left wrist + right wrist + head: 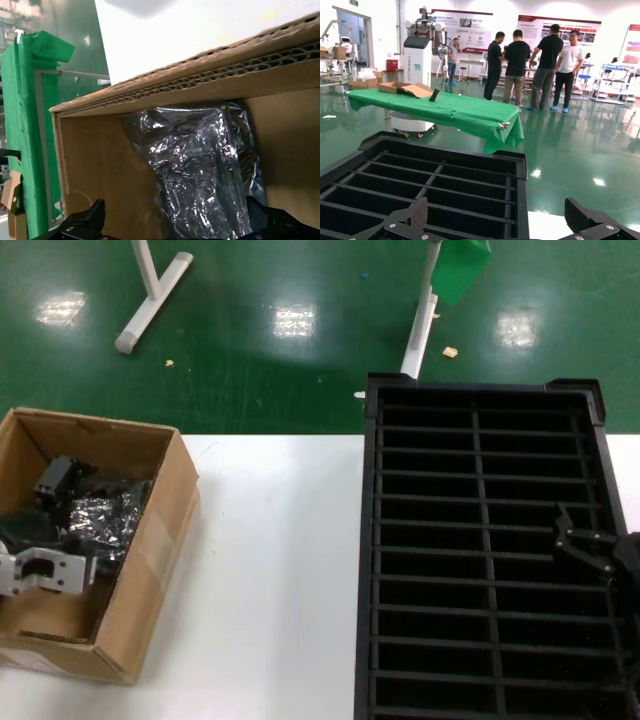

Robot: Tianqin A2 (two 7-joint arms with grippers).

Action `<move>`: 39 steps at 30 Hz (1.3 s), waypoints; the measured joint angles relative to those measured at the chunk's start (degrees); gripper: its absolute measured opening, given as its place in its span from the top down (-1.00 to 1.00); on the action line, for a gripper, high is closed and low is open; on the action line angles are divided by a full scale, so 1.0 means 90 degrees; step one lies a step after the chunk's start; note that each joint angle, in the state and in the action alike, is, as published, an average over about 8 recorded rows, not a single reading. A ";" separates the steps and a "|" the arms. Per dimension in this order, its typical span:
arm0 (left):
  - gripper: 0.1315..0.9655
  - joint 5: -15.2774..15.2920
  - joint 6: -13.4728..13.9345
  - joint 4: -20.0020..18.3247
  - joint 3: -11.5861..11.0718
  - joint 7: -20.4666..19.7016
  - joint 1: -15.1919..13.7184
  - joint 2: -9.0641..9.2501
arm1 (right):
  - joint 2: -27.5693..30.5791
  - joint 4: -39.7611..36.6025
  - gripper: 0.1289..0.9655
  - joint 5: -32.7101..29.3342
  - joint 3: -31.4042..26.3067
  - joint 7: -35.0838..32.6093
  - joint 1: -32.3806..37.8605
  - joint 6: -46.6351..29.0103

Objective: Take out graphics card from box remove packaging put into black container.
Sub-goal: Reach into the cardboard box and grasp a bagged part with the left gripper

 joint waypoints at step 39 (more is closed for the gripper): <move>-0.99 0.1074 -0.0539 0.0003 -0.0364 -0.0132 0.0299 0.0441 | 0.0000 0.0000 -1.00 0.0000 0.0000 0.0000 0.0000 0.0000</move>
